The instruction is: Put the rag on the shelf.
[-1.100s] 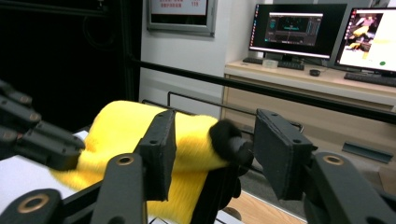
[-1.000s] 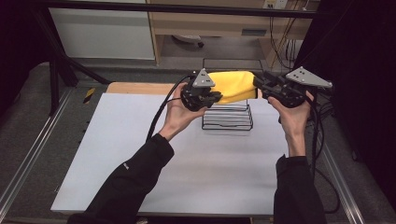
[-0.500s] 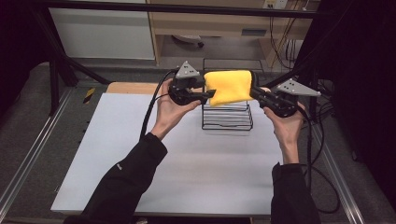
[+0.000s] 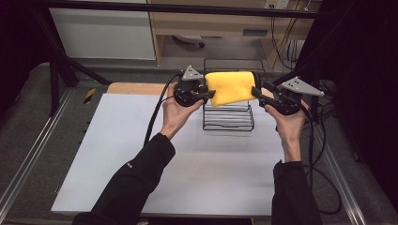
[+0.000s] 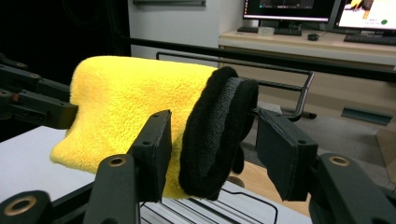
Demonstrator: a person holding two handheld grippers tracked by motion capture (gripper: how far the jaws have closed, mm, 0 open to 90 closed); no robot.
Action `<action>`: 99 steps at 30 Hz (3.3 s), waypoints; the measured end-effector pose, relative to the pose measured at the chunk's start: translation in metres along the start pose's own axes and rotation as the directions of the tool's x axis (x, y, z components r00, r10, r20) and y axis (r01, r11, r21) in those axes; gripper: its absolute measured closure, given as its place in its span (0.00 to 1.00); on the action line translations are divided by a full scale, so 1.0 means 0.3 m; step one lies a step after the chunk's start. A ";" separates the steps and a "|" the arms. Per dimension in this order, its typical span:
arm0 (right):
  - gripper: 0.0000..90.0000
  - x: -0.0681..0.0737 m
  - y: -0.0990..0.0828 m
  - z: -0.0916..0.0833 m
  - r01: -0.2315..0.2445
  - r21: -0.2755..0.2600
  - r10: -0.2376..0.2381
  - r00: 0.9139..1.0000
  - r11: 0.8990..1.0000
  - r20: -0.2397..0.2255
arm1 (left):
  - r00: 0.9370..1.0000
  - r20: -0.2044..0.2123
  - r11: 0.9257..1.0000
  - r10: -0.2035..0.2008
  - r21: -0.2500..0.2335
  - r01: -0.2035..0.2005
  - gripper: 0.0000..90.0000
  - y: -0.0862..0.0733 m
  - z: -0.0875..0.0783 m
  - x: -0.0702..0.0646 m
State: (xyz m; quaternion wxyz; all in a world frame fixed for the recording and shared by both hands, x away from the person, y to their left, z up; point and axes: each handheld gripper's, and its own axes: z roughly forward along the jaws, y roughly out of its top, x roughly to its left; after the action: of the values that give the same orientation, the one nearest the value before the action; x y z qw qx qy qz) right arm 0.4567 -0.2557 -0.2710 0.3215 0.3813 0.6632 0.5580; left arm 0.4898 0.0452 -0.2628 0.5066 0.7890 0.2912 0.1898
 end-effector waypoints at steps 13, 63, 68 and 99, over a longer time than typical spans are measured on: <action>0.90 -0.016 -0.035 0.001 -0.031 0.016 0.032 0.998 0.999 -0.060 | 0.999 0.013 0.999 0.039 -0.005 -0.039 0.93 0.043 0.013 -0.034; 0.11 0.083 -0.004 -0.079 0.006 0.047 -0.006 1.000 0.999 -0.013 | 1.000 0.019 0.997 -0.014 0.074 0.013 0.22 -0.199 -0.221 0.065; 0.06 0.118 -0.020 -0.089 0.012 0.067 -0.011 1.000 0.998 -0.020 | 1.000 -0.006 0.995 -0.029 0.098 0.030 0.18 -0.285 -0.285 0.089; 0.01 0.208 -0.414 -0.148 -0.057 0.252 0.105 0.978 0.966 -0.181 | 0.987 -0.093 0.976 -0.131 0.164 0.145 0.07 -0.798 -0.521 0.173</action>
State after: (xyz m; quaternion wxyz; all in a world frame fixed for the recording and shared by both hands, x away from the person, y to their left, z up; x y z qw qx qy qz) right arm 0.3692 -0.2346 -0.3858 0.1829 0.3893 0.7388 0.5189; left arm 0.3722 0.2626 -0.4155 0.4371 0.7987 0.3810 0.1607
